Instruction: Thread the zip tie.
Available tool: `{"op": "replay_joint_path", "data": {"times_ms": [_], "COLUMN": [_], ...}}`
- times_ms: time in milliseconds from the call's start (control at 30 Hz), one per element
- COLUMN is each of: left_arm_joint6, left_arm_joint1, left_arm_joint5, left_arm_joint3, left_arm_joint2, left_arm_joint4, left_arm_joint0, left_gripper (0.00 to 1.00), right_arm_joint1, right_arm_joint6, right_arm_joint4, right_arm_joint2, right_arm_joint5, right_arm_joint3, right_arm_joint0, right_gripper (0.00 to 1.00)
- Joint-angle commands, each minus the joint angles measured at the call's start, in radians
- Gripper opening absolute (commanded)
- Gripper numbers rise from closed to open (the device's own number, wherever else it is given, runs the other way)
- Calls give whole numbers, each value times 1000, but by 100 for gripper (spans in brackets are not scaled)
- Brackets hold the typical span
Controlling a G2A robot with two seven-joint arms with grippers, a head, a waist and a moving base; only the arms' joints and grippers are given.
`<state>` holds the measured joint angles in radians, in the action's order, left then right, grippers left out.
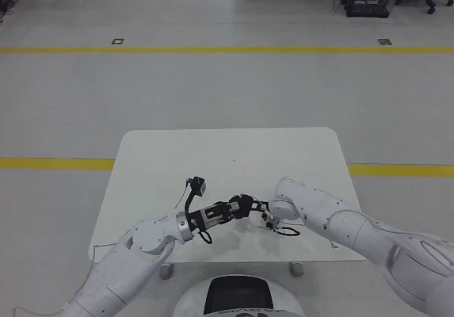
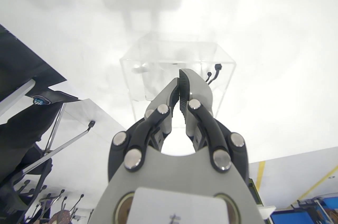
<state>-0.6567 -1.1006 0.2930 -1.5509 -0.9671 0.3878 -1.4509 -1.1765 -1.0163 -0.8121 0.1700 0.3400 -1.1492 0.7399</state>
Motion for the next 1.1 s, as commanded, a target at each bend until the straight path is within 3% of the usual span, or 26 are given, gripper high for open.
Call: {"op": "replay_joint_path", "data": {"times_ms": [0,200,367,400,433,600,1067], "left_arm_joint6": [0,0,0,0,0,0,0], "left_arm_joint1": [0,0,0,0,0,0,0], "left_arm_joint5": [0,0,0,0,0,0,0], "left_arm_joint3": [0,0,0,0,0,0,0], "left_arm_joint2": [0,0,0,0,0,0,0], "left_arm_joint4": [0,0,0,0,0,0,0], "left_arm_joint0": [0,0,0,0,0,0,0], "left_gripper": [0,0,0,0,0,0,0], "right_arm_joint1": [14,55,68,69,69,65,6], "right_arm_joint6": [5,13,4,-1,-11,-45,-48], "right_arm_joint4": [-3,-14,1,8,13,35,48], "right_arm_joint2": [0,0,0,0,0,0,0], "right_arm_joint5": [0,0,0,0,0,0,0], "right_arm_joint3": [-21,-78,-88,-90,-92,-92,-13], "right_arm_joint0": [0,2,5,3,2,-13,0], "right_gripper": [0,0,0,27,36,35,32]}}
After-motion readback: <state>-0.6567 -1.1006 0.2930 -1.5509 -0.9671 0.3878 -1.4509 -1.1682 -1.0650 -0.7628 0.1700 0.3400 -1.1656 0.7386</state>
